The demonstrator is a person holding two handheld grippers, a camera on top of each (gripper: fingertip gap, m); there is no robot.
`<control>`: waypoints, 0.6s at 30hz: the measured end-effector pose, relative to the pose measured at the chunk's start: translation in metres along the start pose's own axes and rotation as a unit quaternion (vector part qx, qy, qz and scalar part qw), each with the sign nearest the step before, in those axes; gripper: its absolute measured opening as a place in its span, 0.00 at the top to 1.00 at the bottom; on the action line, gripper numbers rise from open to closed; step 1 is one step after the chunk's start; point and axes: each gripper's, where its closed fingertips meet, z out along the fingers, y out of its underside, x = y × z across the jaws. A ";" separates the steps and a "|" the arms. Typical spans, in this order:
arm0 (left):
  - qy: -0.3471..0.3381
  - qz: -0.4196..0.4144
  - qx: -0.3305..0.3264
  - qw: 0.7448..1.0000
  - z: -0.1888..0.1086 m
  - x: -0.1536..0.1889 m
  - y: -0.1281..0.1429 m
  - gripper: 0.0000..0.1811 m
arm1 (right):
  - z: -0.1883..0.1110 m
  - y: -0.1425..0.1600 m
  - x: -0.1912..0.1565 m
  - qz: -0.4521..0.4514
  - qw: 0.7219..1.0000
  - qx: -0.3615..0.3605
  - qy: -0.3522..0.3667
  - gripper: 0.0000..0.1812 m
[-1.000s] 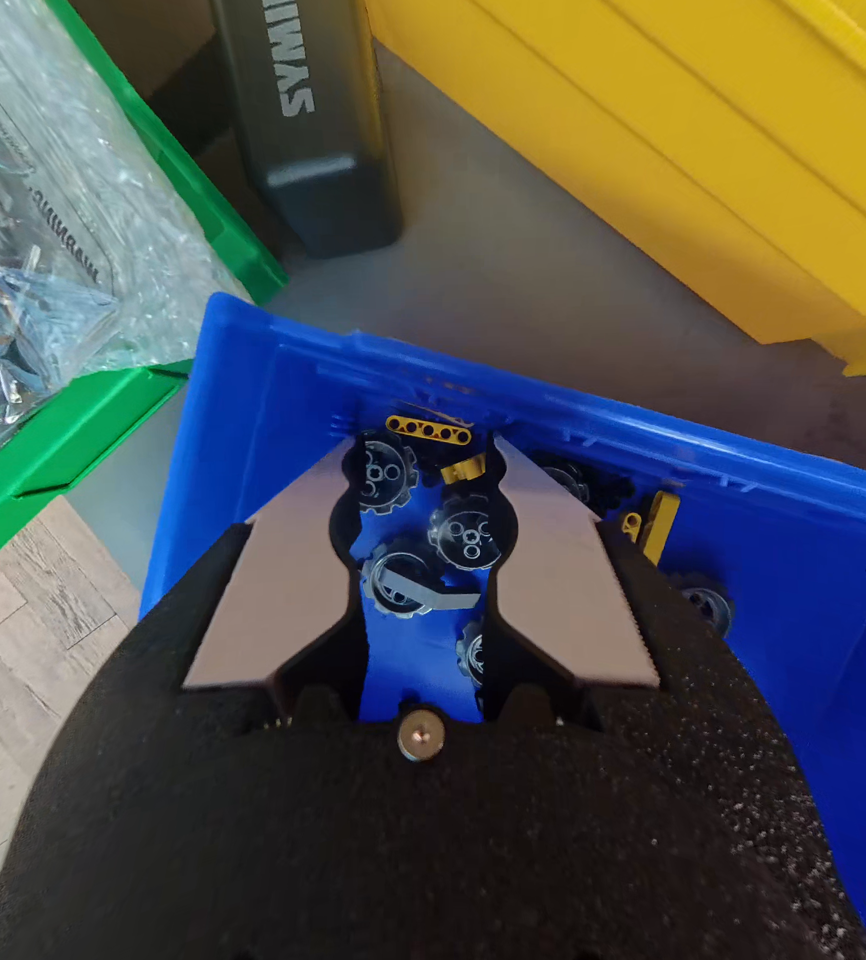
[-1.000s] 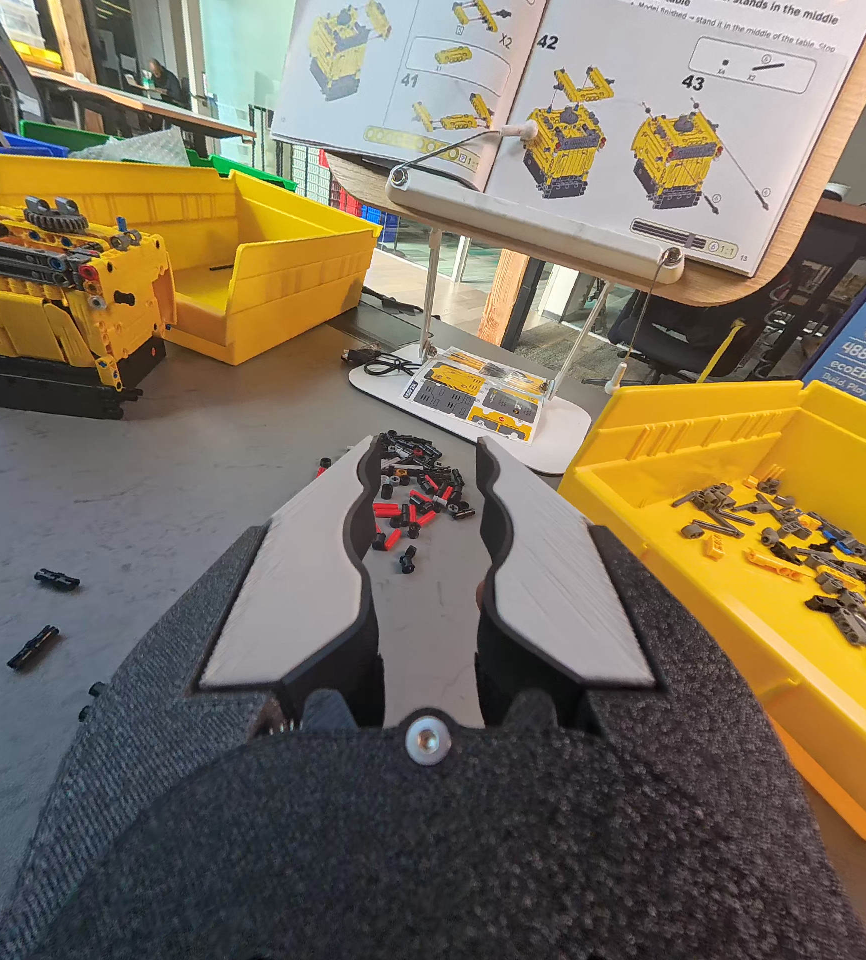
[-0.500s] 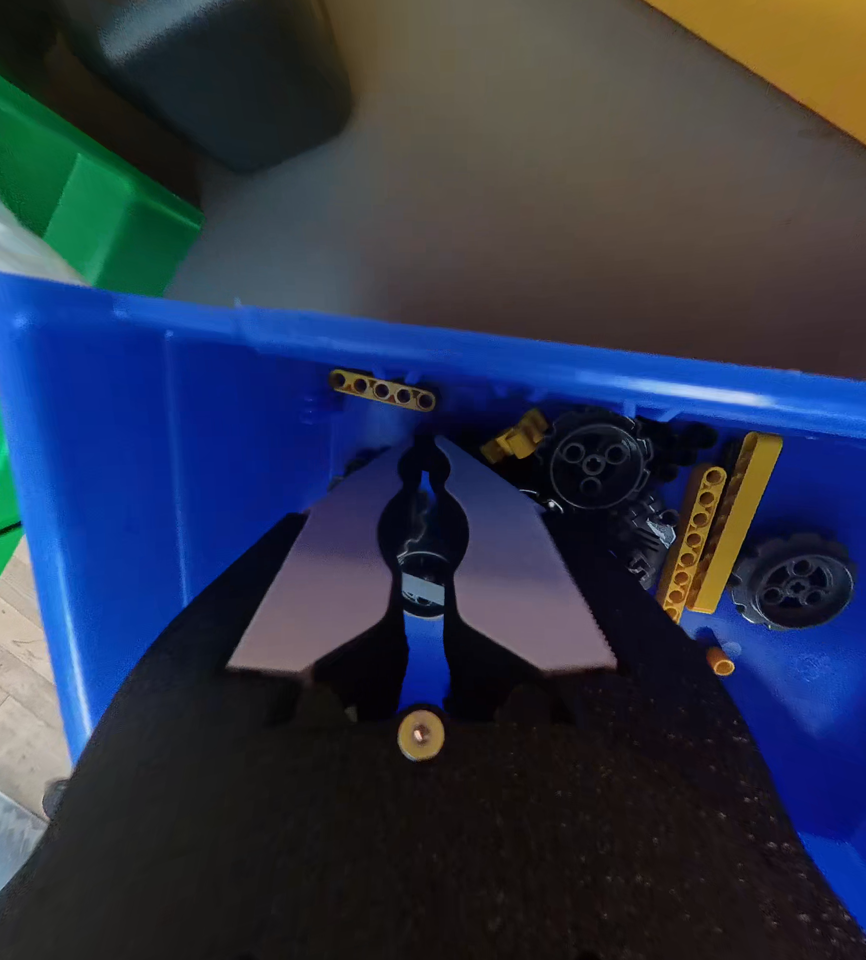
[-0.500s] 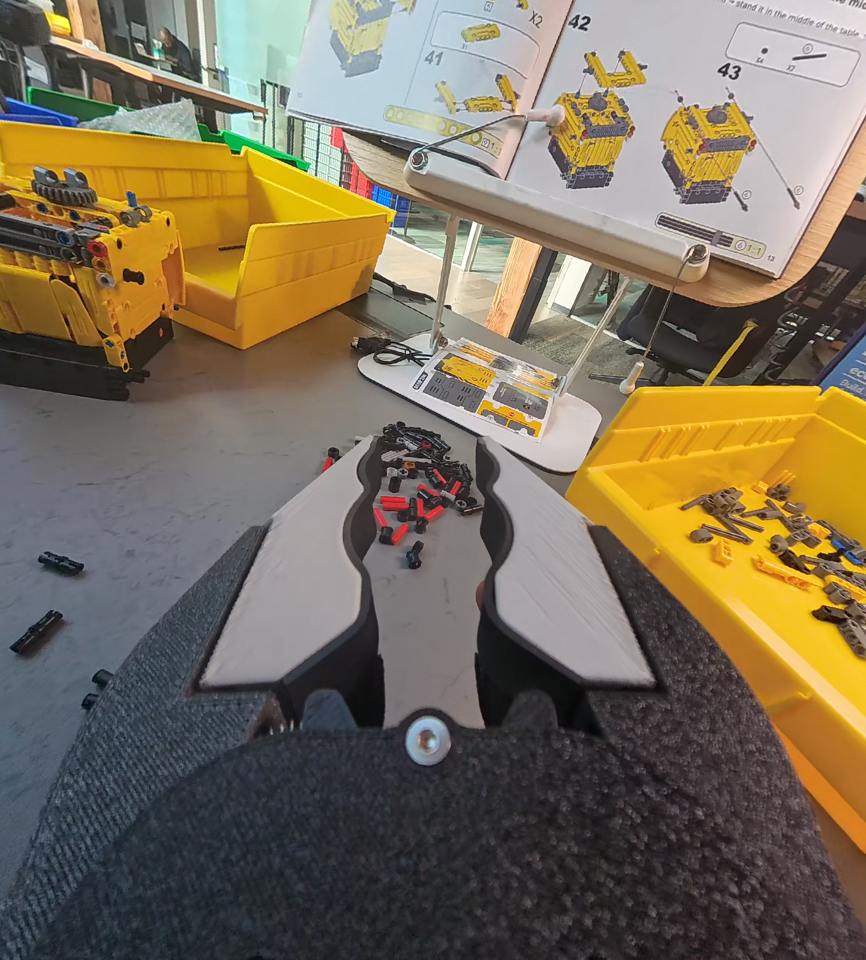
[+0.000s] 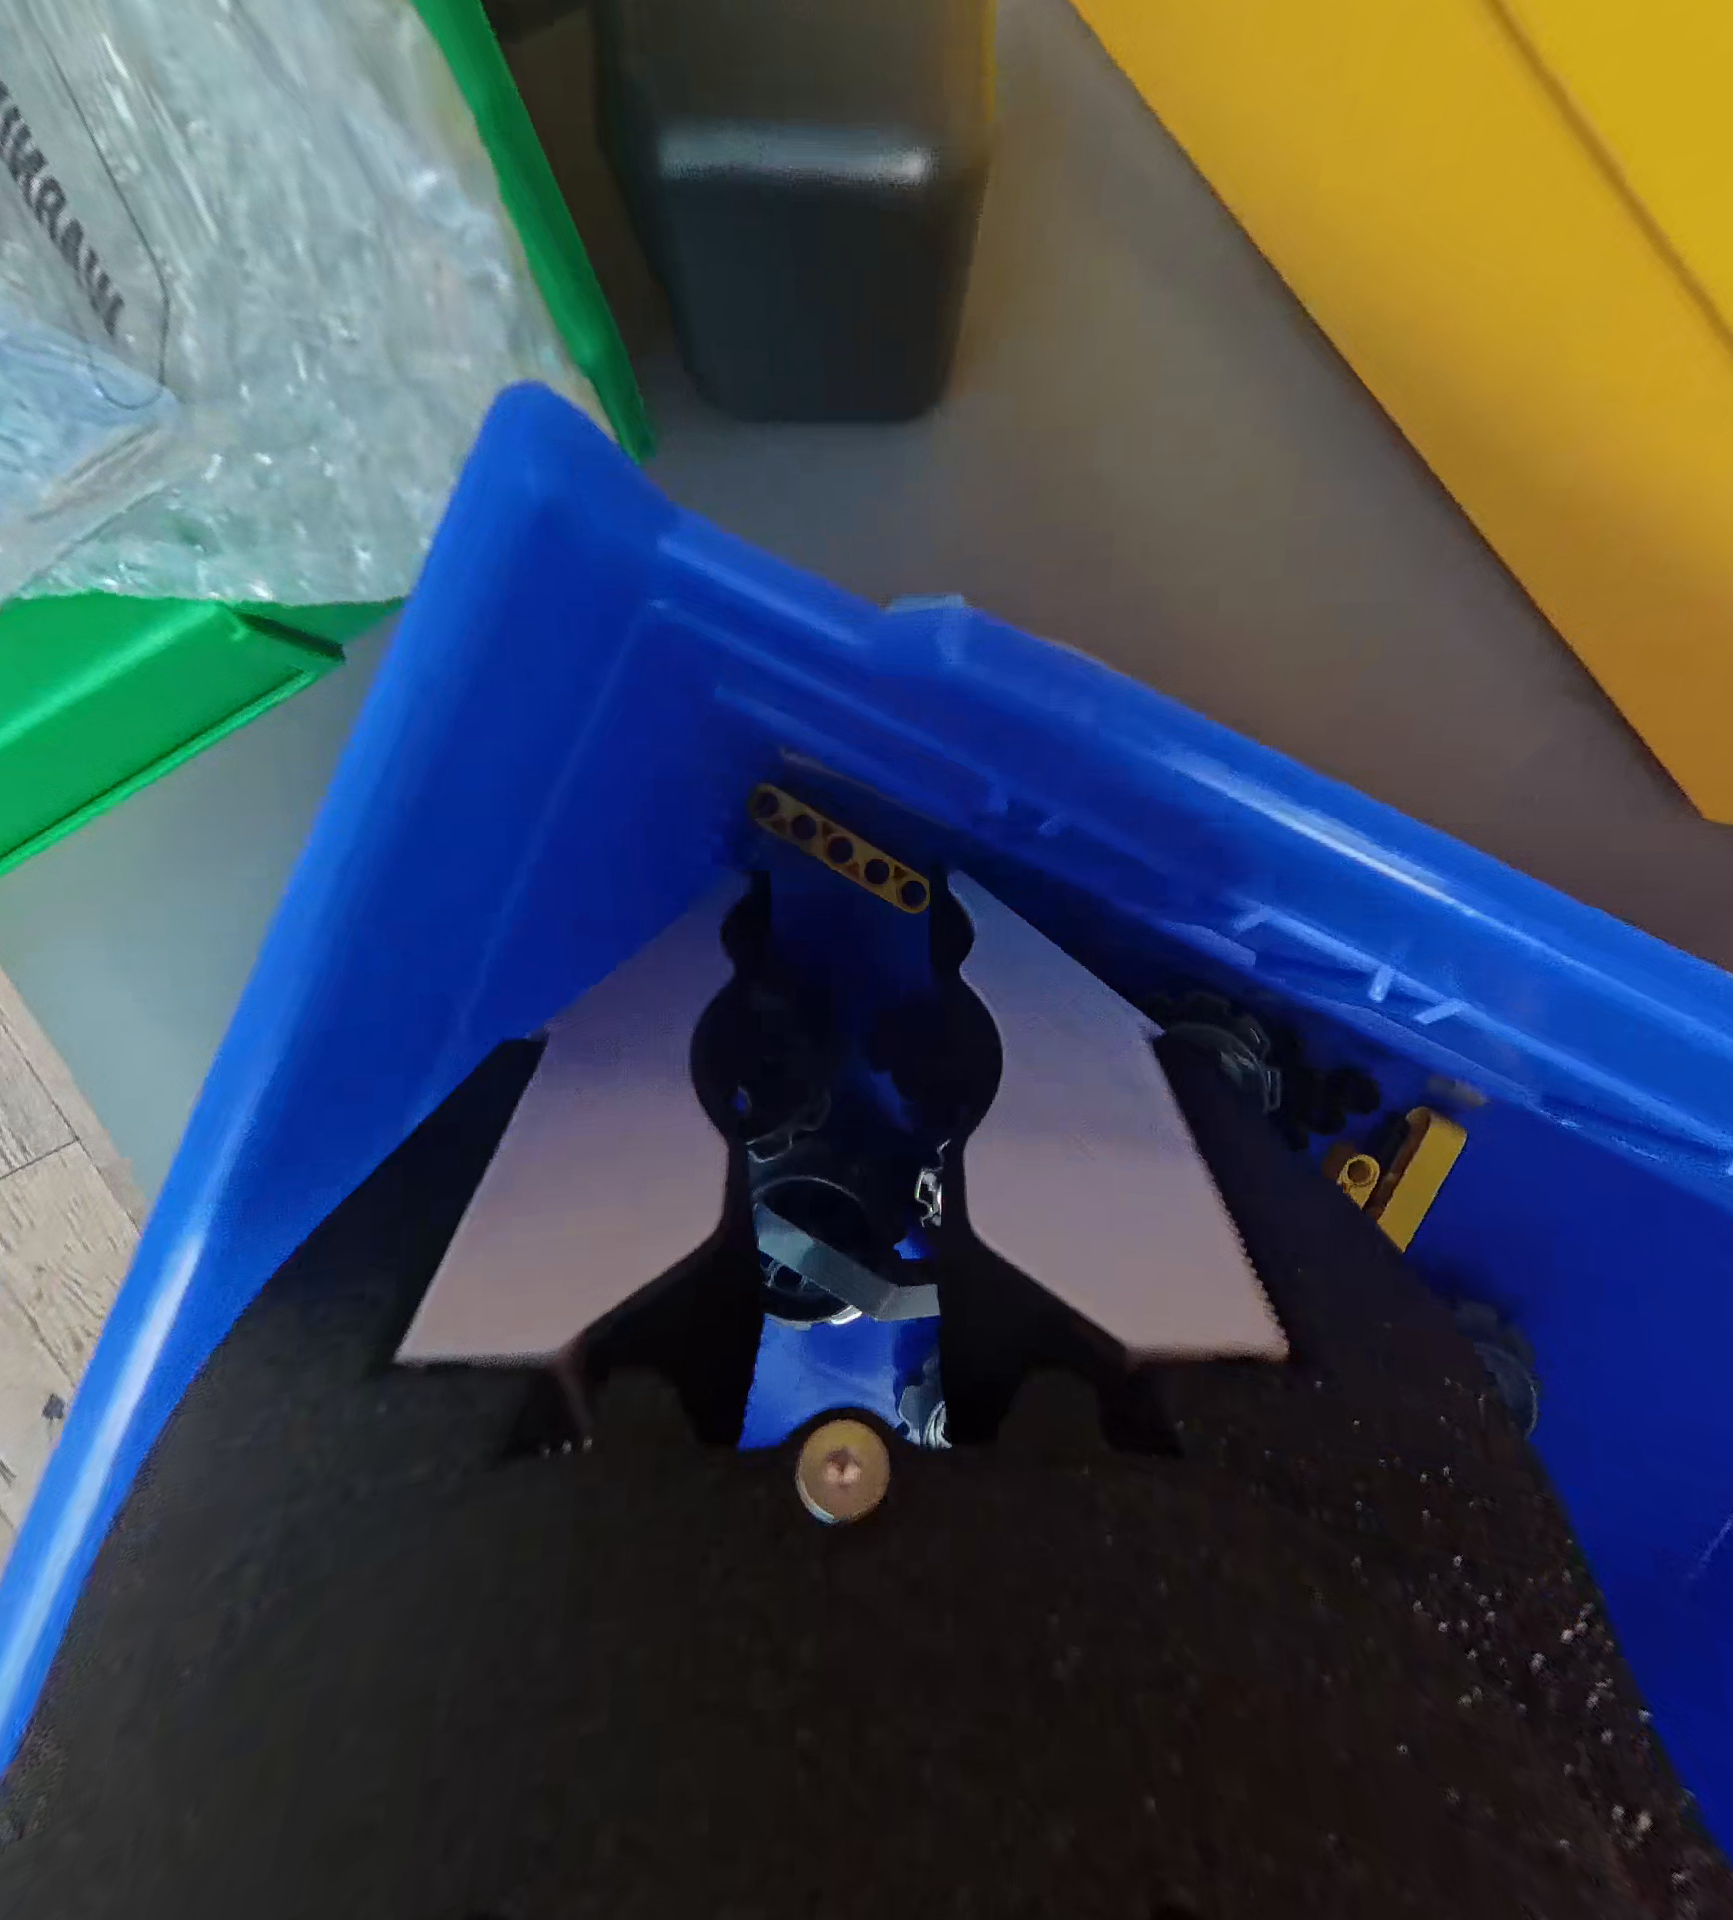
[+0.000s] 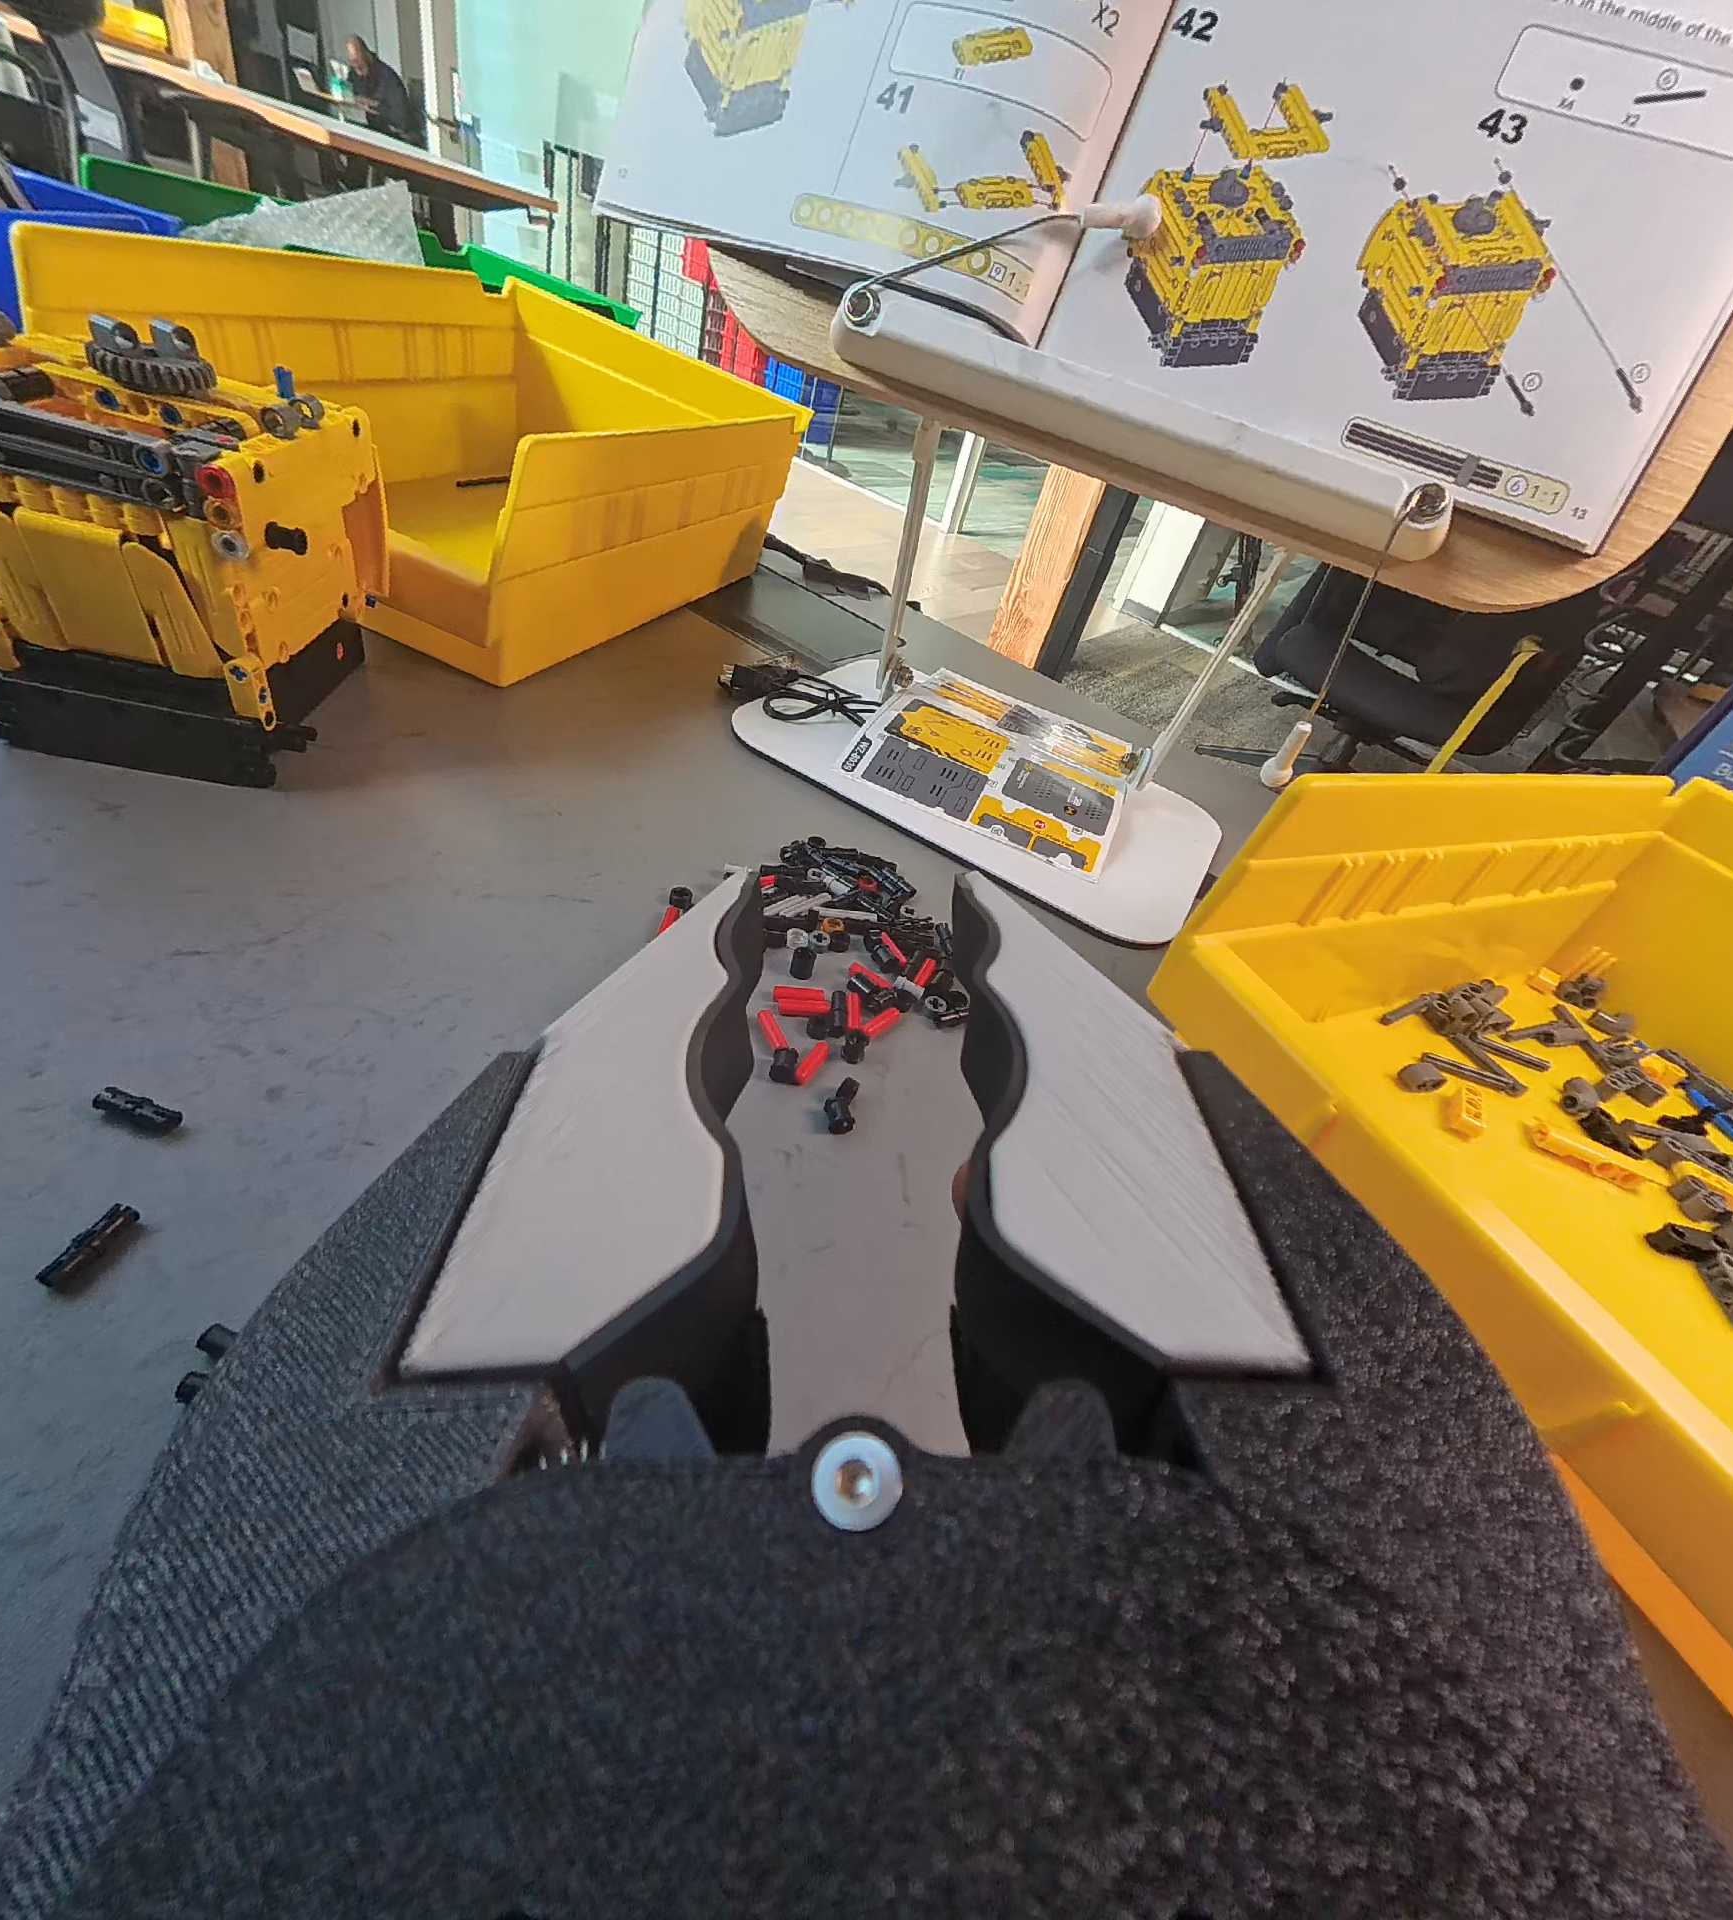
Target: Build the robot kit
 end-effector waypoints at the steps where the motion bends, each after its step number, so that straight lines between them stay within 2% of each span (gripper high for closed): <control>1: 0.000 -0.006 0.001 1.000 0.000 0.000 0.000 0.83 | 0.000 0.000 0.000 0.000 1.000 -0.001 0.000 0.80; 2: 0.003 -0.014 0.002 1.000 0.001 0.001 0.001 0.85 | 0.000 0.000 0.000 0.000 1.000 -0.002 -0.001 0.80; 3: 0.012 -0.022 -0.001 1.000 0.001 0.004 0.002 0.91 | 0.001 0.001 0.000 0.000 1.000 -0.002 -0.002 0.80; 5: -0.002 0.003 -0.028 1.000 0.002 0.004 0.011 0.95 | 0.001 0.000 -0.001 -0.001 1.000 -0.002 -0.003 0.80; 10: -0.025 0.038 -0.075 0.996 -0.006 -0.001 0.024 0.96 | 0.000 0.000 -0.001 0.000 1.000 0.000 -0.006 0.80; 12: -0.031 0.041 -0.064 0.997 -0.009 -0.003 0.019 0.95 | 0.000 0.000 -0.002 0.000 1.000 0.000 -0.007 0.80; 16: -0.032 0.023 -0.057 0.998 -0.006 -0.005 0.015 0.86 | 0.000 0.000 -0.002 0.001 1.000 -0.001 -0.009 0.80; 17: -0.037 0.024 -0.060 0.997 -0.003 -0.007 0.016 0.86 | 0.000 0.000 -0.002 0.000 1.000 -0.001 -0.009 0.80; 18: -0.033 0.024 -0.056 0.998 -0.002 -0.005 0.014 0.91 | 0.000 0.000 -0.002 0.000 1.000 0.000 -0.009 0.80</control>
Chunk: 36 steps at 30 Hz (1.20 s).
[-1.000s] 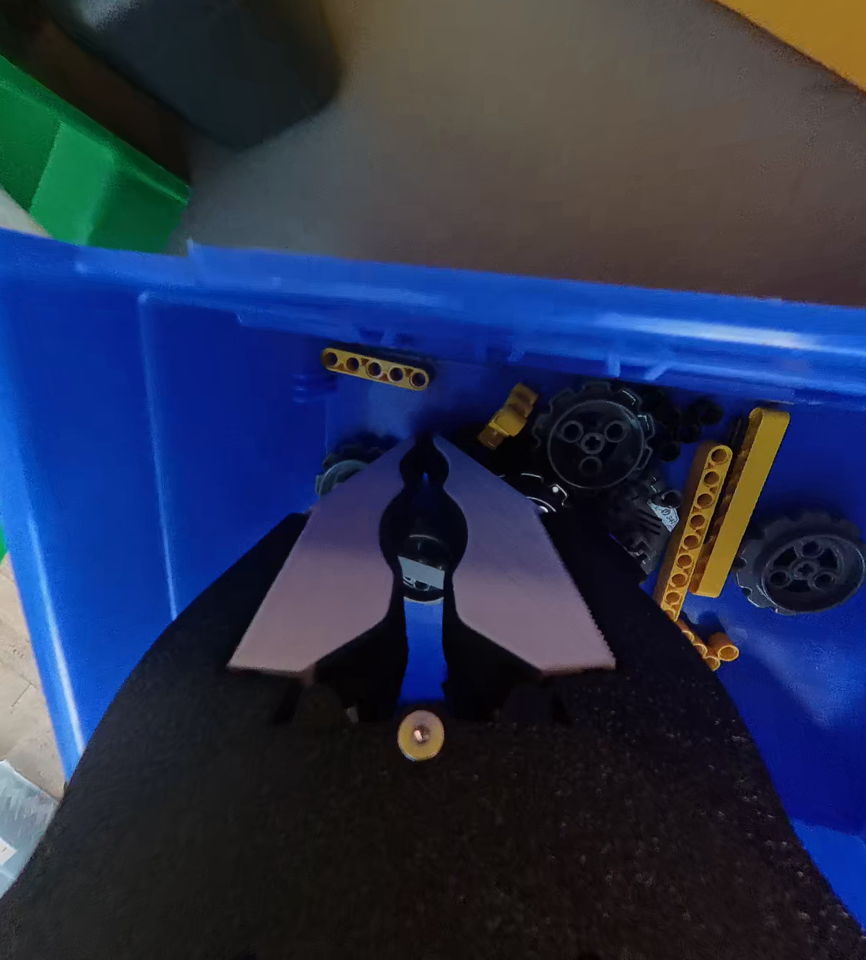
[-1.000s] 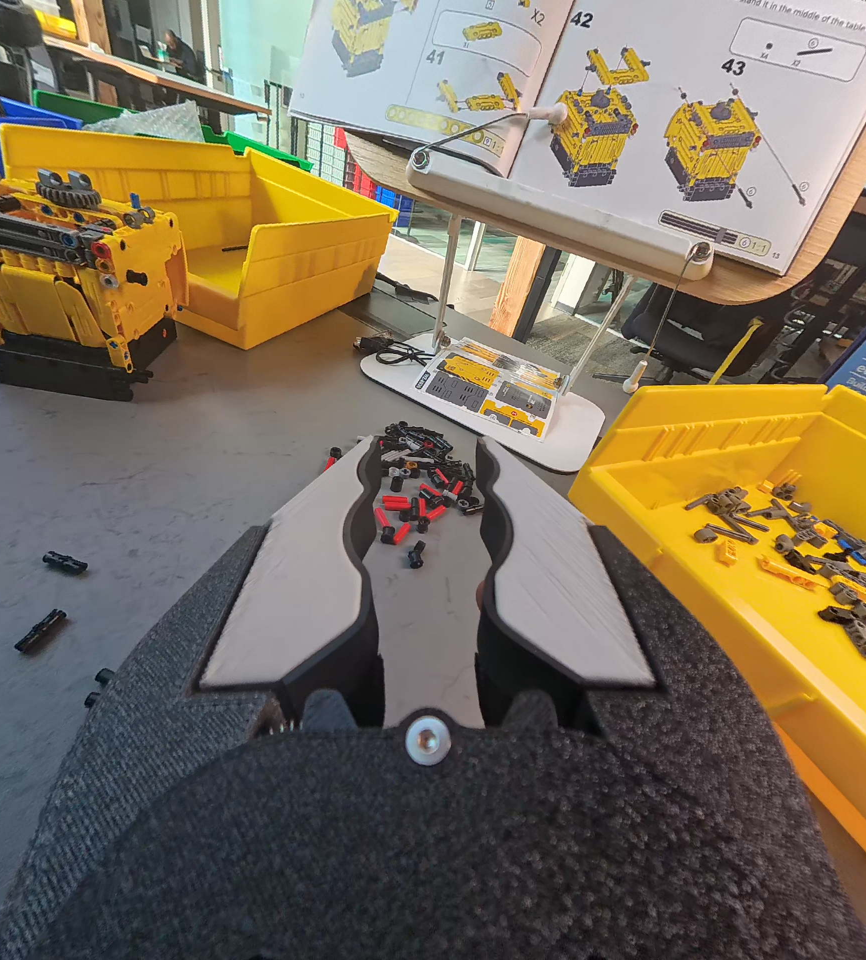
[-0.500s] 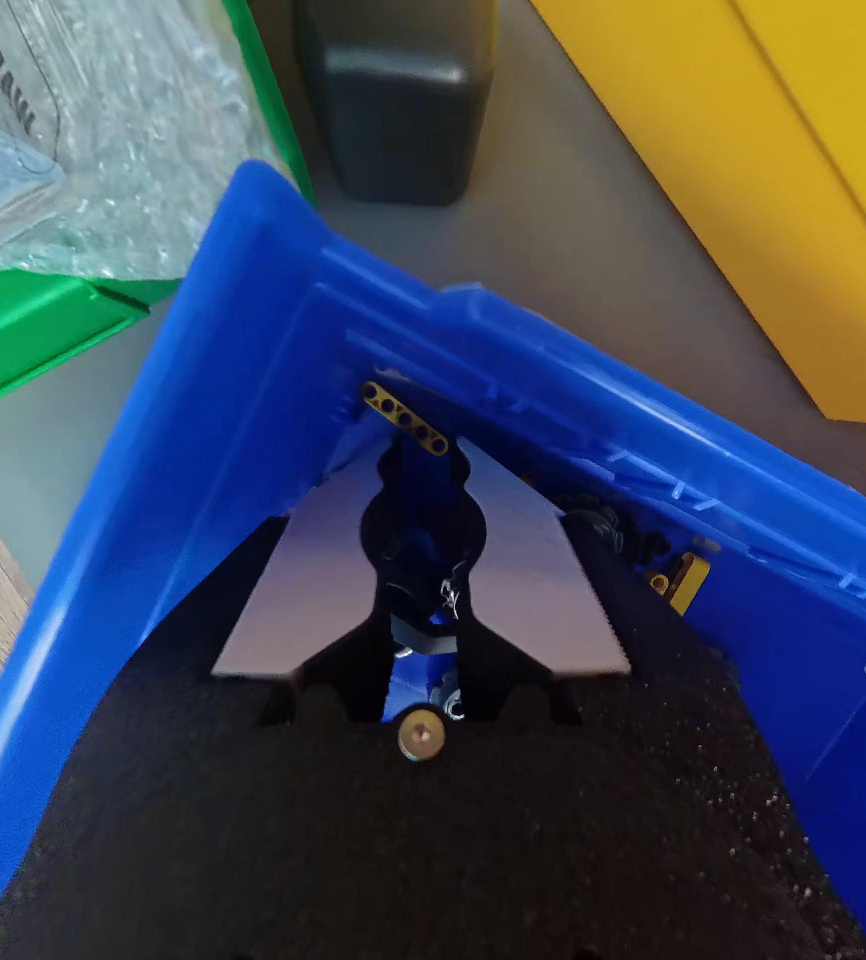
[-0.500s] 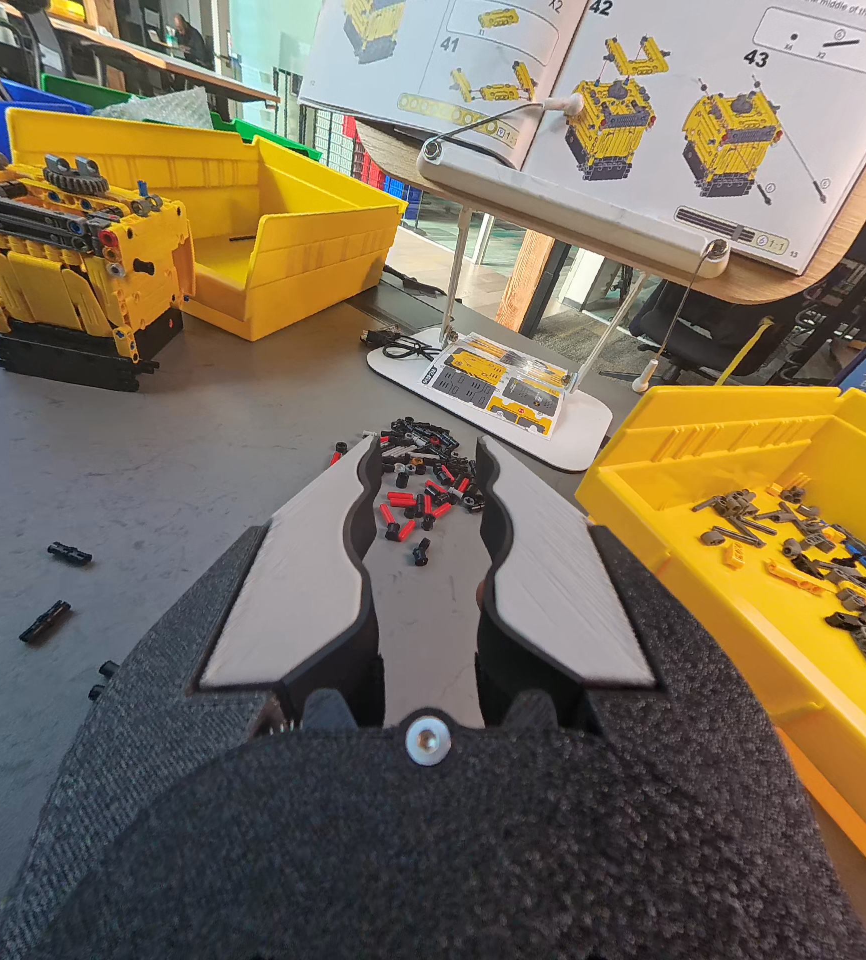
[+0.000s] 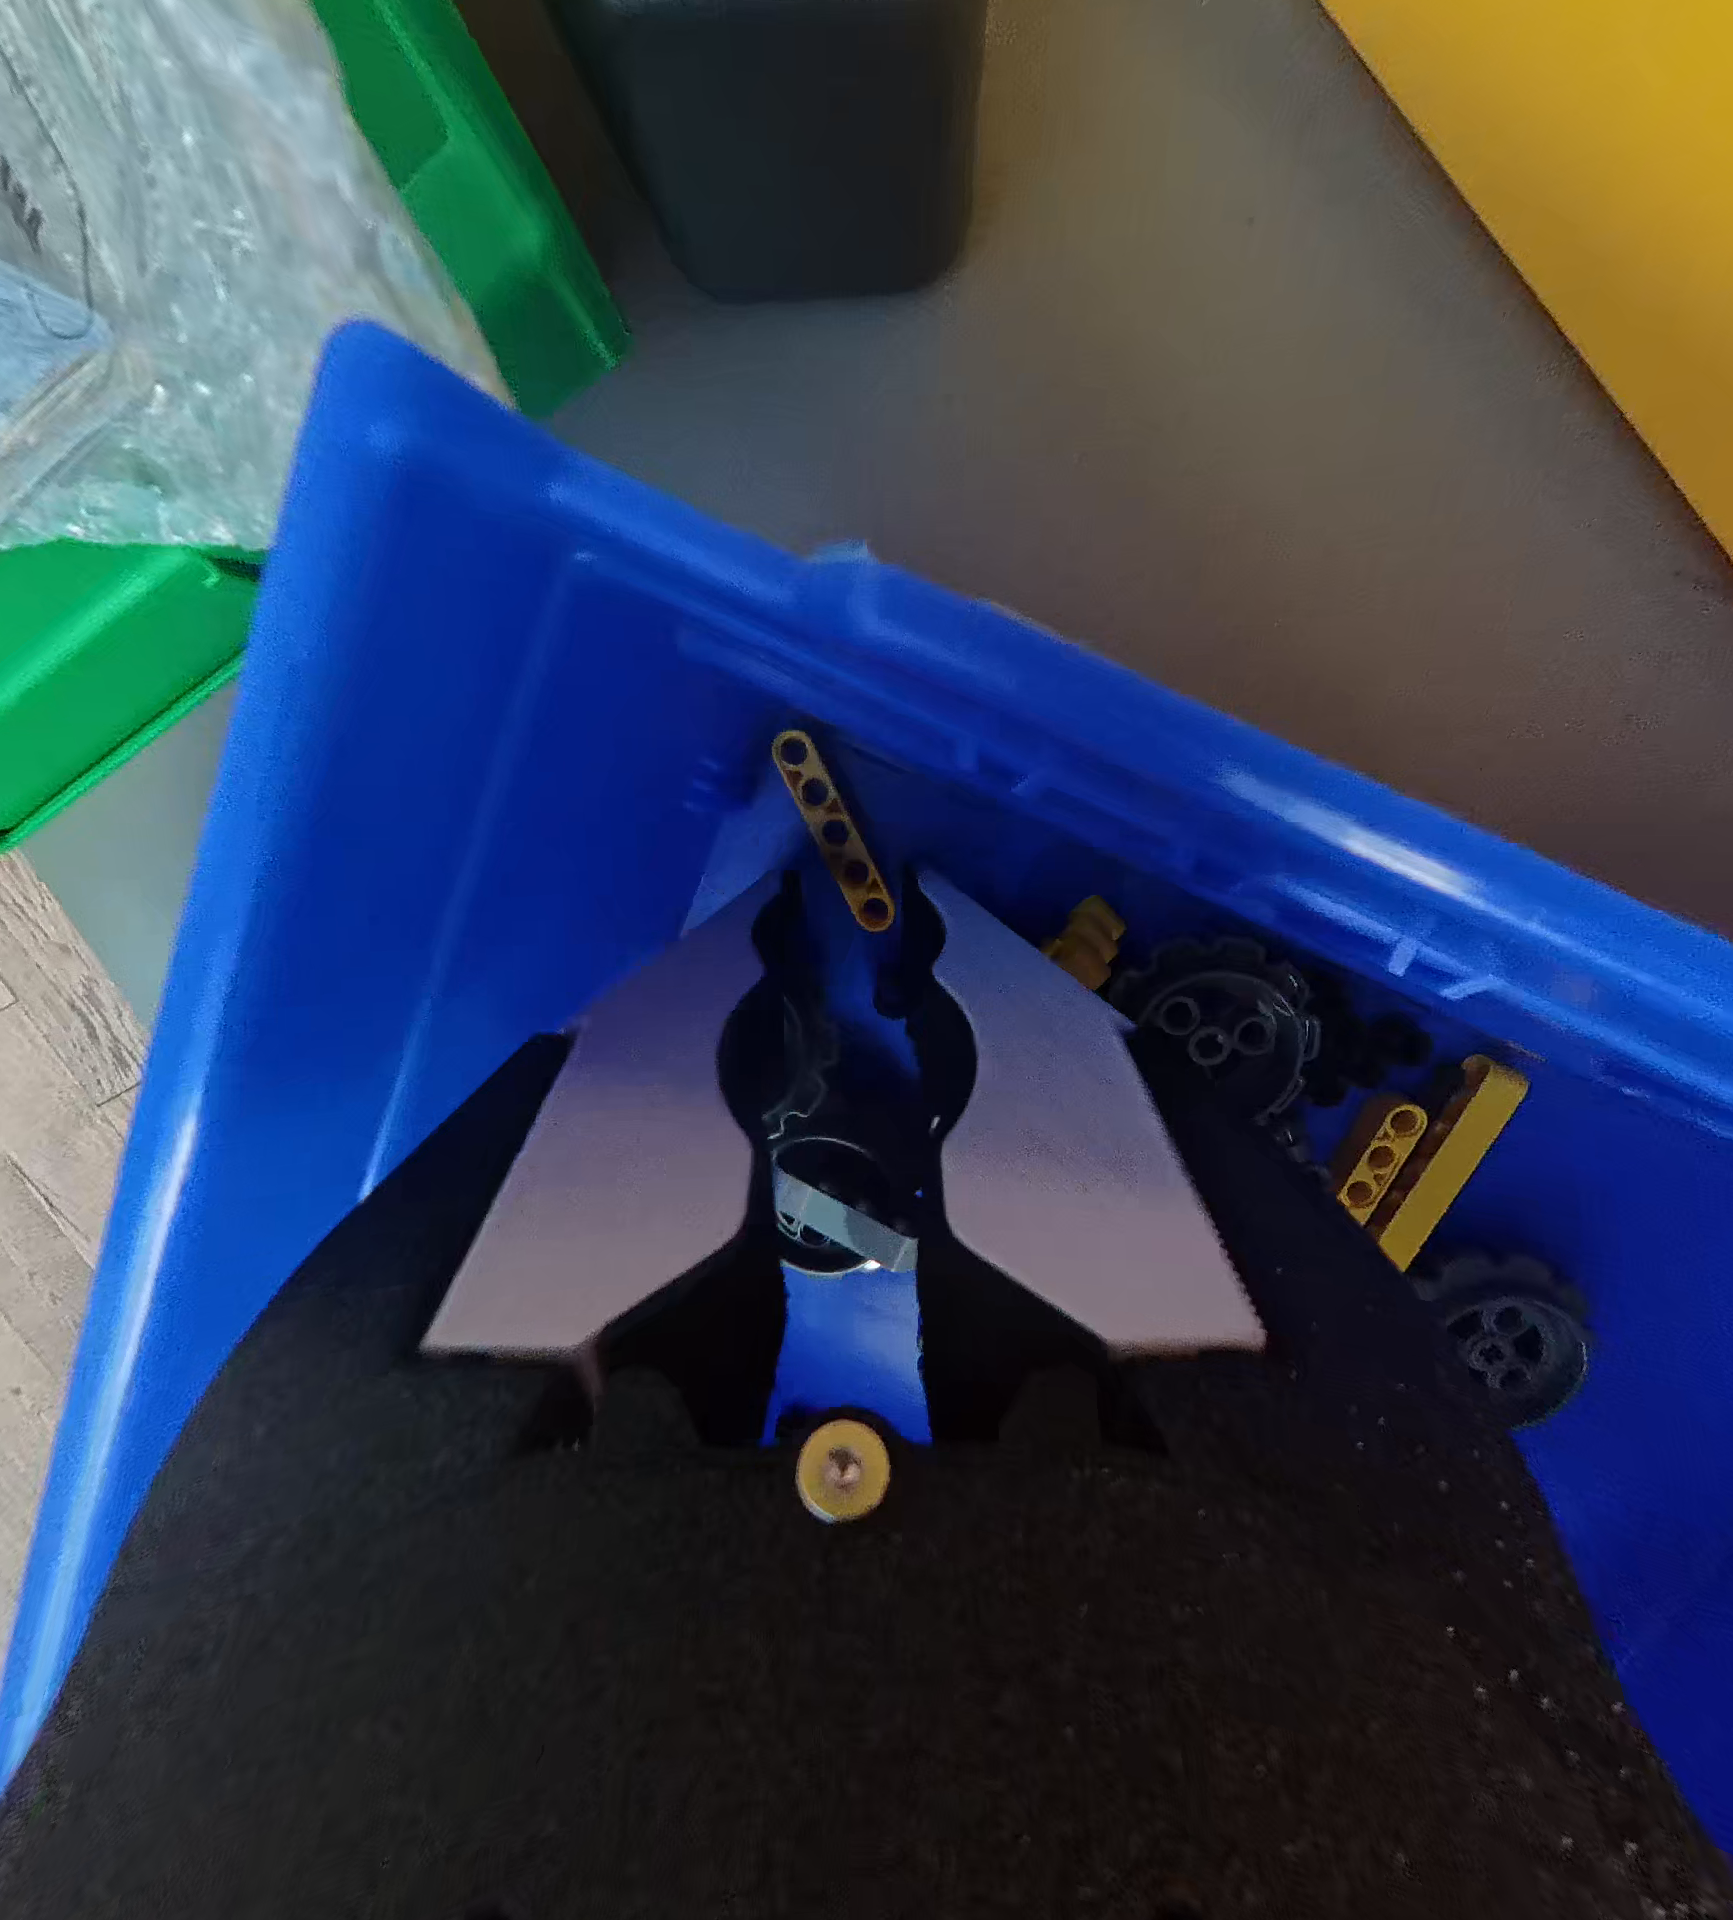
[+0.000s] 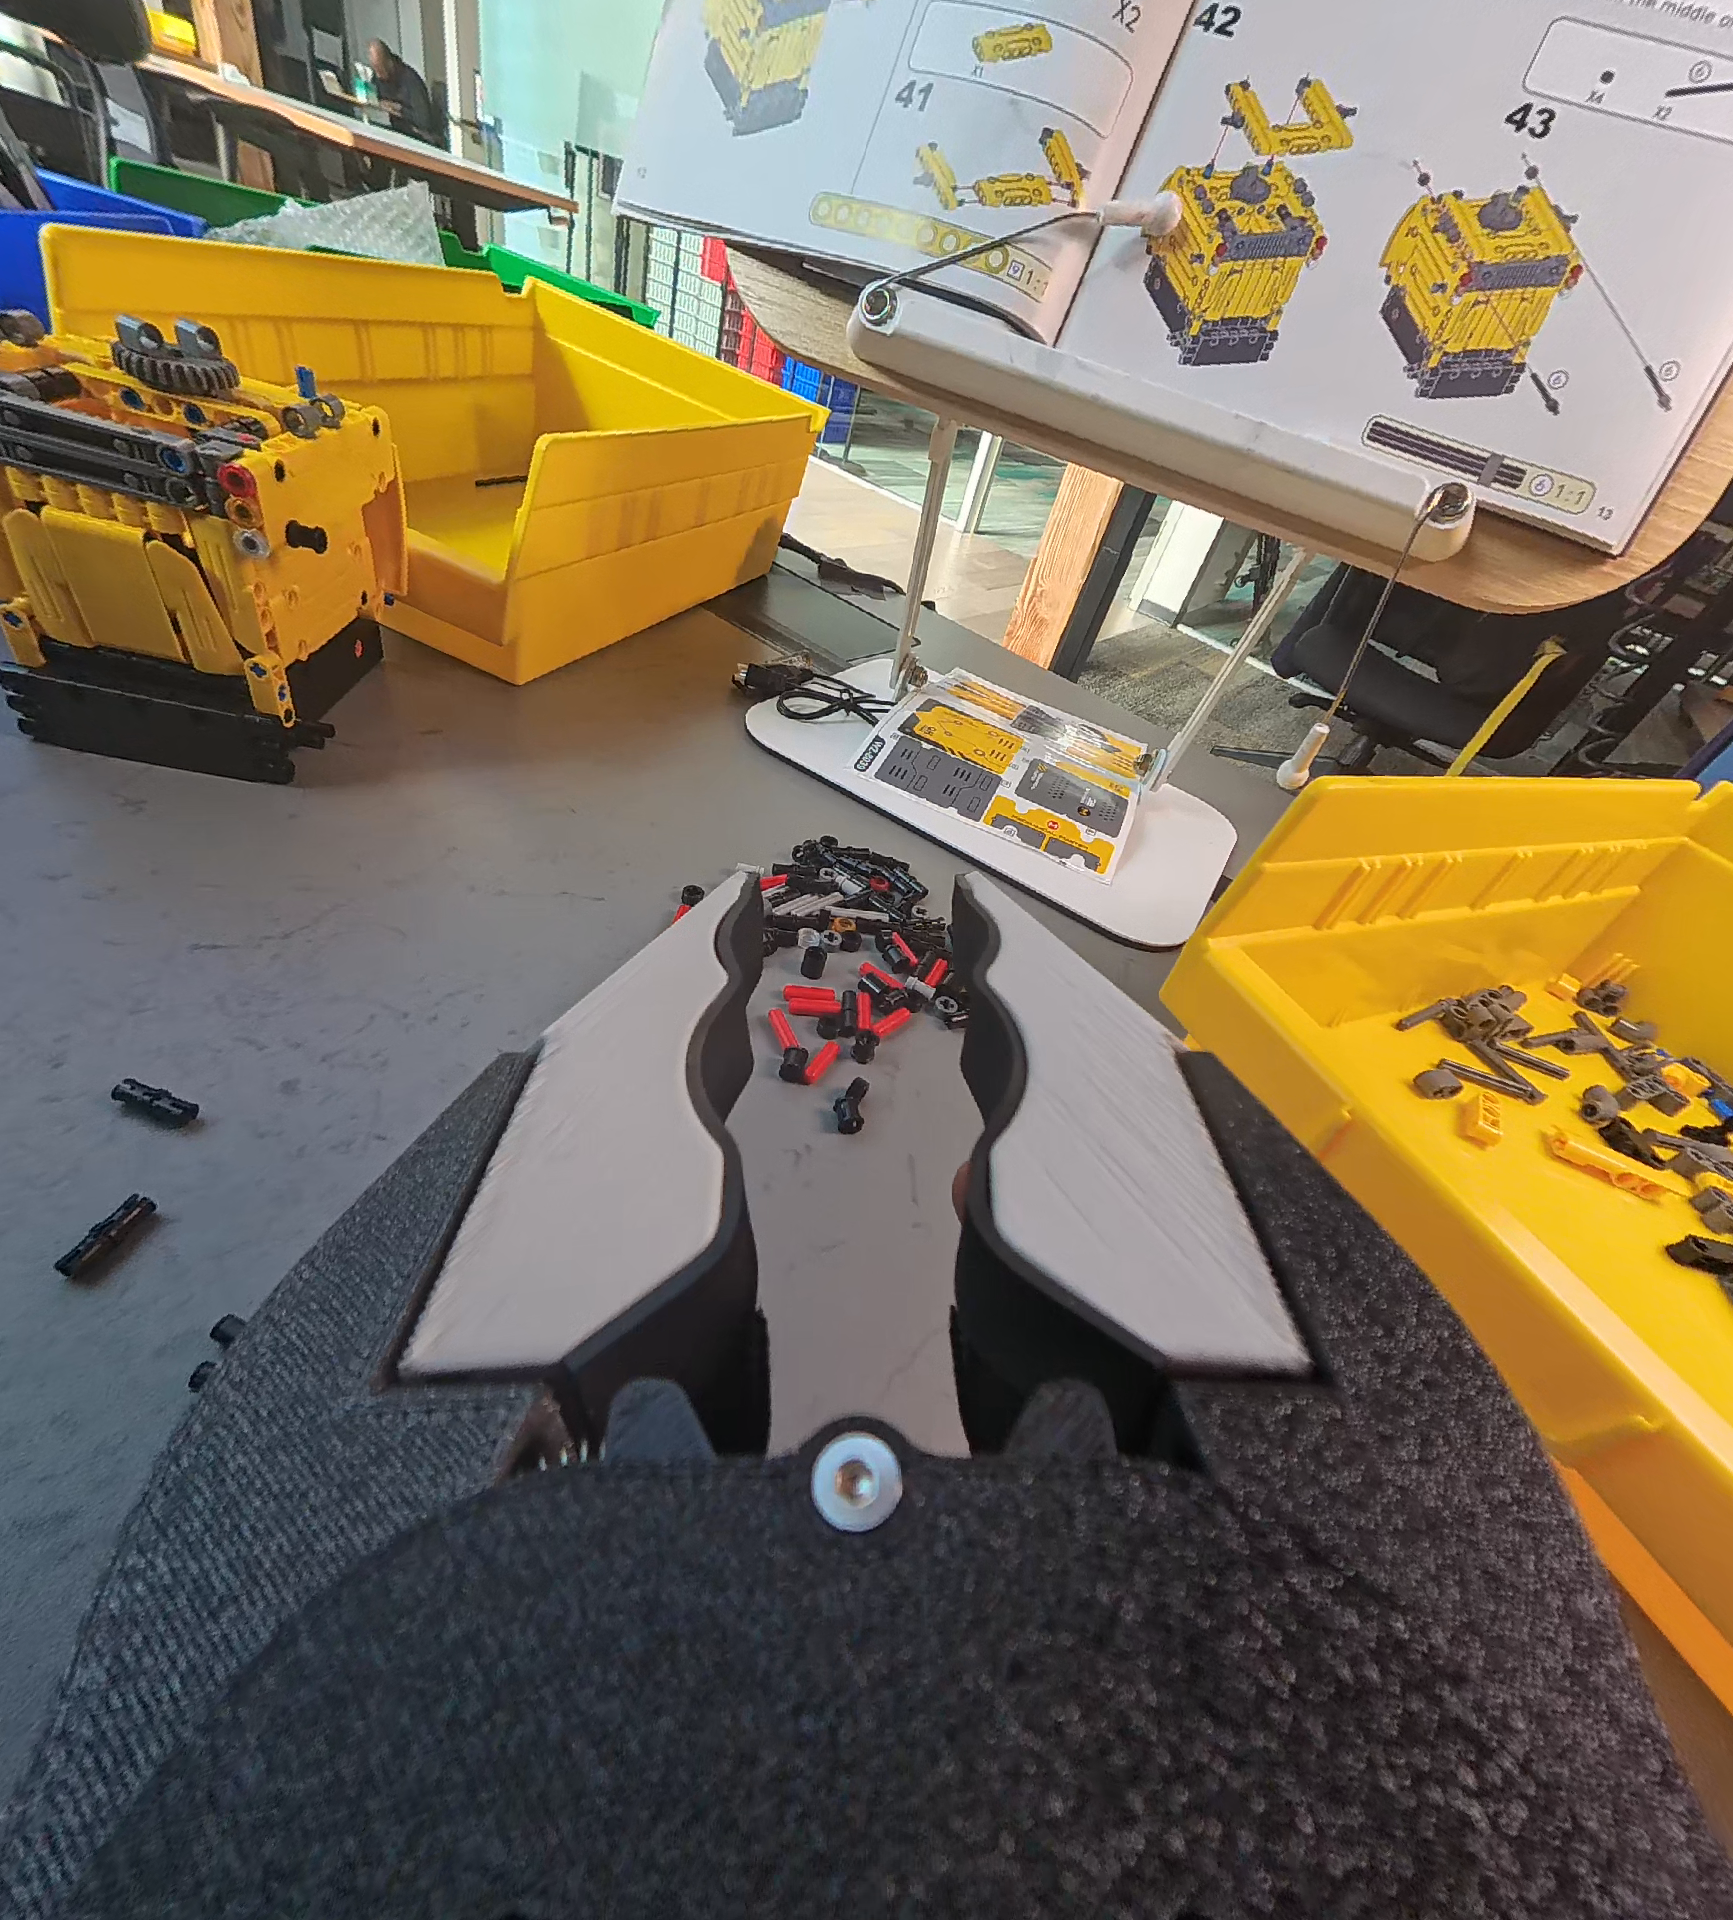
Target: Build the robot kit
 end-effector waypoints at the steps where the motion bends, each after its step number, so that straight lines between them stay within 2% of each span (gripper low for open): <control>1: -0.001 -0.001 0.002 1.000 0.001 0.000 -0.001 0.95 | 0.000 0.000 0.000 0.000 1.000 0.001 0.000 0.80; 4: -0.025 0.014 -0.011 1.000 -0.003 -0.005 0.004 0.97 | -0.001 0.000 0.000 -0.001 1.000 0.001 0.002 0.80; 6: -0.034 0.017 -0.006 0.999 -0.015 -0.006 0.006 0.96 | -0.001 -0.001 0.001 -0.002 1.000 0.003 0.004 0.80; 10: -0.064 0.038 -0.001 0.997 -0.063 -0.004 0.016 0.96 | -0.005 -0.003 0.005 0.008 1.000 0.012 0.008 0.80; 12: -0.079 0.050 0.027 0.995 -0.094 0.007 0.013 0.96 | -0.006 -0.003 0.007 0.018 1.000 0.016 0.007 0.79; 15: -0.076 0.093 0.107 0.987 -0.144 0.053 -0.009 0.96 | -0.006 -0.004 0.007 0.023 1.000 0.019 0.005 0.79; 17: -0.049 0.139 0.156 0.977 -0.168 0.108 -0.024 0.96 | -0.006 -0.004 0.006 0.020 1.000 0.019 0.004 0.79; 19: -0.010 0.196 0.185 0.963 -0.178 0.175 -0.033 0.96 | -0.007 -0.005 0.006 0.020 1.000 0.020 0.004 0.79; 21: 0.049 0.249 0.204 0.946 -0.175 0.247 -0.036 0.96 | -0.008 -0.006 0.004 0.023 0.999 0.022 0.002 0.79; 23: 0.100 0.294 0.206 0.928 -0.158 0.312 -0.034 0.96 | -0.010 -0.007 0.004 0.027 0.999 0.026 0.001 0.79; 25: 0.143 0.326 0.194 0.914 -0.129 0.363 -0.030 0.96 | -0.012 -0.009 0.004 0.031 0.999 0.029 0.001 0.79; 27: 0.180 0.339 0.179 0.906 -0.097 0.400 -0.025 0.96 | -0.014 -0.011 0.005 0.040 0.999 0.031 0.002 0.79; 31: 0.217 0.355 0.145 0.898 -0.051 0.440 -0.015 0.96 | -0.020 -0.019 0.007 0.047 0.998 0.045 0.009 0.78; 34: 0.212 0.366 0.127 0.897 -0.034 0.448 -0.009 0.96 | -0.022 -0.021 0.008 0.041 0.998 0.048 0.012 0.78; 36: 0.212 0.360 0.137 0.898 -0.033 0.451 -0.009 0.96 | -0.021 -0.020 0.006 0.044 0.998 0.046 0.008 0.78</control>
